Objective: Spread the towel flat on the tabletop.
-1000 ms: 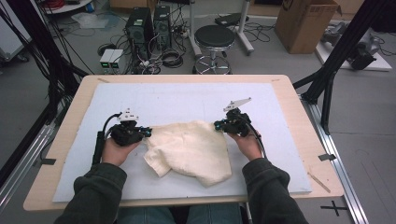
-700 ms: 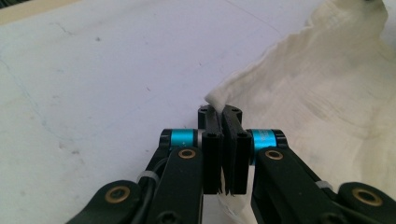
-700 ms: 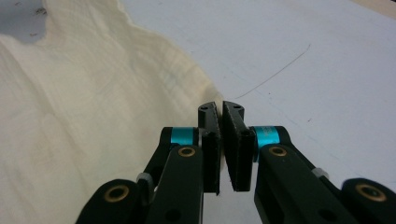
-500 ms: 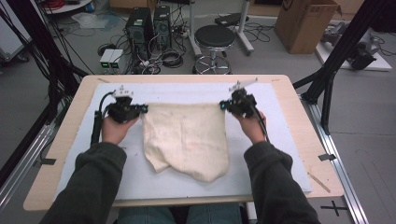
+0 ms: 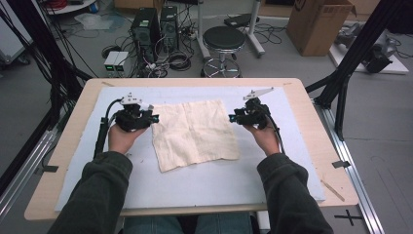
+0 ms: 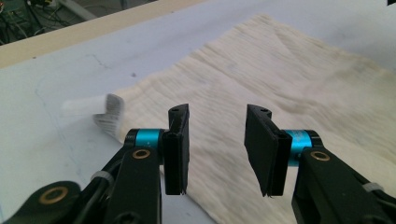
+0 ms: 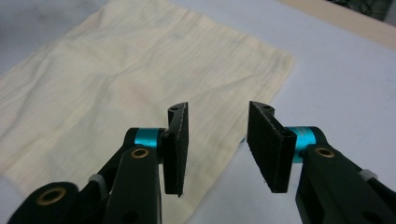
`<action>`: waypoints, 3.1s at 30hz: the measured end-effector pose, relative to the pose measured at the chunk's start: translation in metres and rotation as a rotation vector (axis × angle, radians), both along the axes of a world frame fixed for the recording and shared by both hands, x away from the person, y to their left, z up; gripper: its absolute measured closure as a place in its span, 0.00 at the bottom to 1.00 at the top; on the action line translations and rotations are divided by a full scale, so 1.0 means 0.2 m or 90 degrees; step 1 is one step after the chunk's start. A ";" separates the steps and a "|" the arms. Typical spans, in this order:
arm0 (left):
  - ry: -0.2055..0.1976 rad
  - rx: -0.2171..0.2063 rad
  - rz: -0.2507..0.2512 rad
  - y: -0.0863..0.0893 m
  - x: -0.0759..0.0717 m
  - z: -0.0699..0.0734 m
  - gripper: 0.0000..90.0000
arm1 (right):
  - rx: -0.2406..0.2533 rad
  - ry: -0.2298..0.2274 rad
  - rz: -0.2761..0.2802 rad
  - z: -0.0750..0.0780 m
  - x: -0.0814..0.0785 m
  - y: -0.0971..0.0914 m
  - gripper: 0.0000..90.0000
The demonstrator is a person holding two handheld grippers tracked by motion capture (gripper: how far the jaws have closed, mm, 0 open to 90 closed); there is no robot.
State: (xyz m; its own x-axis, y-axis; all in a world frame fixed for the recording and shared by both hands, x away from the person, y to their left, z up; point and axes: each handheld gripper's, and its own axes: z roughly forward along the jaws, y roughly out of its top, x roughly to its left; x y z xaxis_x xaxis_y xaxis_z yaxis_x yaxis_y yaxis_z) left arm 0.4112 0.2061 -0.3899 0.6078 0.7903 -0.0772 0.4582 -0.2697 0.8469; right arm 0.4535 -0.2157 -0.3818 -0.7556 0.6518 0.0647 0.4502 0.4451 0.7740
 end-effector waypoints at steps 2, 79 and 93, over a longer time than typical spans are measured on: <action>-0.002 -0.012 -0.006 0.00 -0.04 -0.02 0.67 | 0.012 0.007 0.019 -0.03 -0.05 -0.01 0.62; 0.030 0.086 -0.161 -0.04 -0.63 -0.22 0.96 | -0.064 0.059 0.195 -0.25 -0.63 0.02 0.96; 0.026 0.077 -0.152 0.01 -0.67 -0.23 0.96 | -0.058 0.056 0.210 -0.25 -0.66 0.05 0.96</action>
